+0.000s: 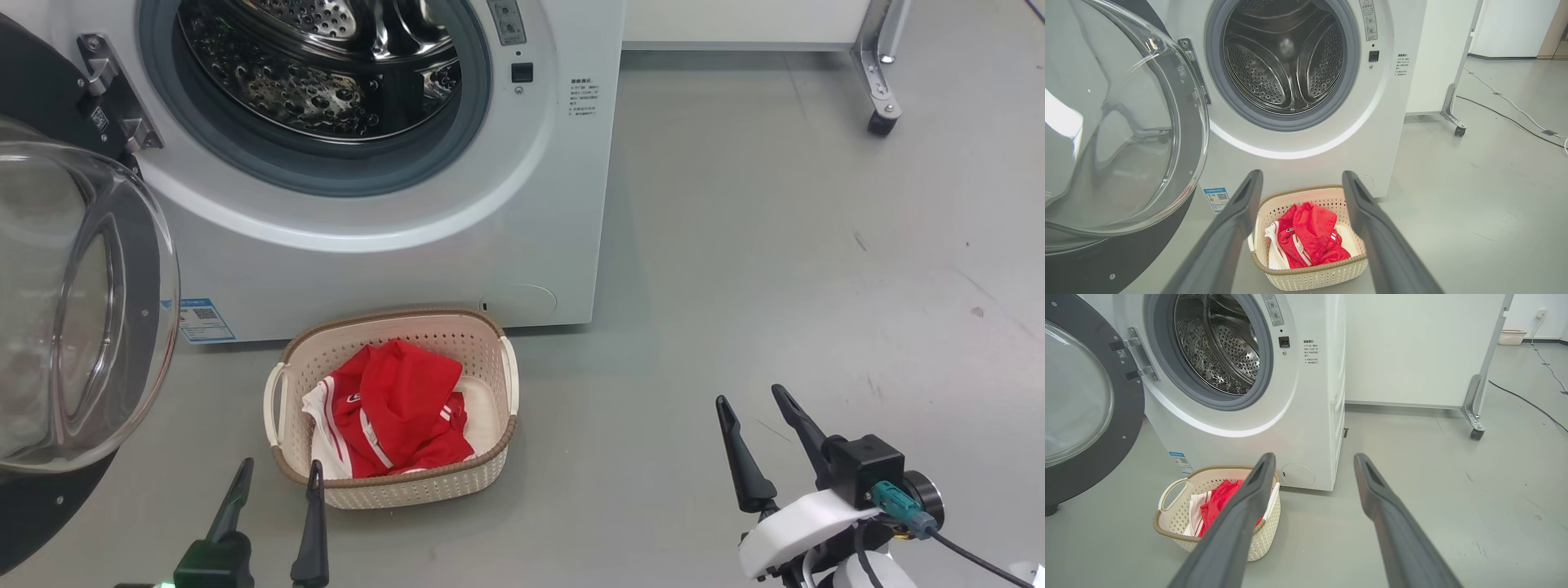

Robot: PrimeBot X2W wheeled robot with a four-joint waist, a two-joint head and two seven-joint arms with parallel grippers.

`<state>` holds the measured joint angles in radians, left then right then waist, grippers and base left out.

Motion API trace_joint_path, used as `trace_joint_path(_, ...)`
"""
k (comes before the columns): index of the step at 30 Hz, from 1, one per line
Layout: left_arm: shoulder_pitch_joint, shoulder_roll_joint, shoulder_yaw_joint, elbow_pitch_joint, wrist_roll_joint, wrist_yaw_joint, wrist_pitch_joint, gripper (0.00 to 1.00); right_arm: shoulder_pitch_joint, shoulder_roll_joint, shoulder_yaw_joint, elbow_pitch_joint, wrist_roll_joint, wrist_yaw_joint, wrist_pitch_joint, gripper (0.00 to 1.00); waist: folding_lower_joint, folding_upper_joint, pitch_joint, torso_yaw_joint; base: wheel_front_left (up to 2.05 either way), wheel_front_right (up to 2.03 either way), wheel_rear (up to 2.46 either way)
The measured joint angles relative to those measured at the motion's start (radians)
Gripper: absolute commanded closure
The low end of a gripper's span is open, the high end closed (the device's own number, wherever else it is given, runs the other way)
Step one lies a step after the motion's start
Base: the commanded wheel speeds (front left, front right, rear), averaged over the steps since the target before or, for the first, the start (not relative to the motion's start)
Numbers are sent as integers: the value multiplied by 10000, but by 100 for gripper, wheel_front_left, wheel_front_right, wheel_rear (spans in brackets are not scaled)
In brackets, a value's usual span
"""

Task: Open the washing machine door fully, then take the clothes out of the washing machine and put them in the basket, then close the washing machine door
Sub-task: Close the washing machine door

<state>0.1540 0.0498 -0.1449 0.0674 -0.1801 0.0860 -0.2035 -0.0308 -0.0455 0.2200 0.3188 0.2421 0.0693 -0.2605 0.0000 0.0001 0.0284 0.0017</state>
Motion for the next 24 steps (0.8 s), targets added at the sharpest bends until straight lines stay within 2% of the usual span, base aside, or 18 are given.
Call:
trace_joint_path(11,-20,0,-182,12,2,-6,-2,0,3,-109,-326,-31,-59,-27,0,0,0,0,-26,545,0,0,0)
trace_joint_path(24,-29,0,-21,48,63,33,-13,0,151,-157,-397,-77,-79,-15,0,0,0,0,-137,1897,0,0,0)
